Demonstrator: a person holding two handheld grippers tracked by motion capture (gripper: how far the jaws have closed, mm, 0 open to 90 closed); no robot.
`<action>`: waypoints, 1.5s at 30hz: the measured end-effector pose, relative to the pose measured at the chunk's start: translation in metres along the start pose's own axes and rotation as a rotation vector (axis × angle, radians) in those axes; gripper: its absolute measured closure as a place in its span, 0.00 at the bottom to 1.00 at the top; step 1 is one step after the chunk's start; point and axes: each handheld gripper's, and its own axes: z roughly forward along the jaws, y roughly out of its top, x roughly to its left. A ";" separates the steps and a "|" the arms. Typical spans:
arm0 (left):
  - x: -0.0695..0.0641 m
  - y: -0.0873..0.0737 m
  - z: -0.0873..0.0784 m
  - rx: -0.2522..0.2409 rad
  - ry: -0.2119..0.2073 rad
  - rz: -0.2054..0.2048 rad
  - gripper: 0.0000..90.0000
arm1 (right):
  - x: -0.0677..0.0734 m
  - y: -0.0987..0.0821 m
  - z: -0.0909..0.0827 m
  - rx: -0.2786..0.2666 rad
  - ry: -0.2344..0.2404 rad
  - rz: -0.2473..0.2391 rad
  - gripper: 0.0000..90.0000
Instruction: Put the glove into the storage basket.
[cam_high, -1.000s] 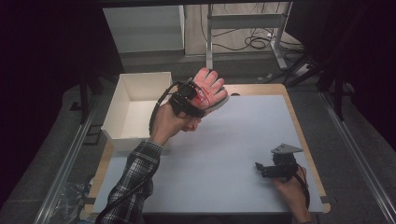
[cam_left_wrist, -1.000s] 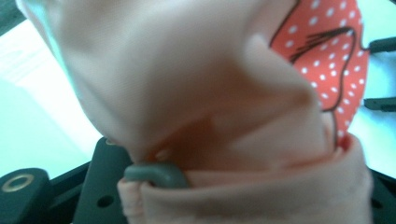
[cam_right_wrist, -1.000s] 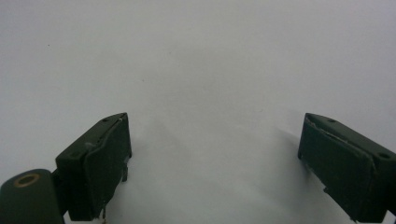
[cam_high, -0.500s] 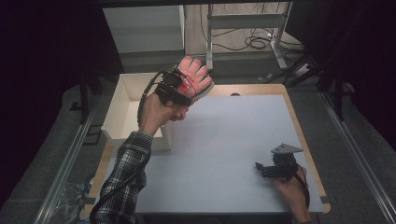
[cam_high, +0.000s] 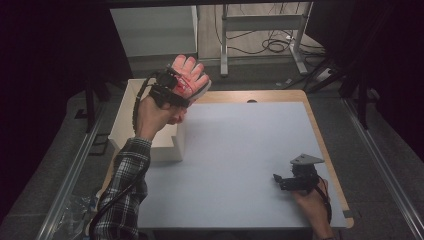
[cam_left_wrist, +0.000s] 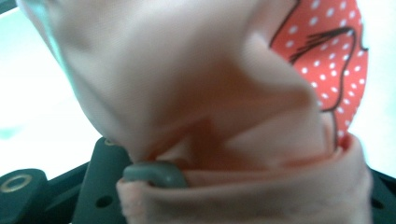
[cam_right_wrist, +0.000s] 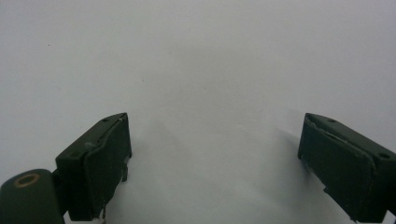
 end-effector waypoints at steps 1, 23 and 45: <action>0.003 -0.001 -0.002 -0.002 0.005 -0.008 0.53 | 0.000 0.000 0.000 0.000 0.000 0.000 0.11; 0.063 -0.036 -0.007 -0.019 0.113 -0.184 0.52 | 0.000 0.000 0.000 0.000 0.000 0.001 0.11; 0.077 -0.064 0.053 -0.005 0.143 -0.251 0.50 | 0.000 0.000 0.000 0.000 -0.001 0.001 0.11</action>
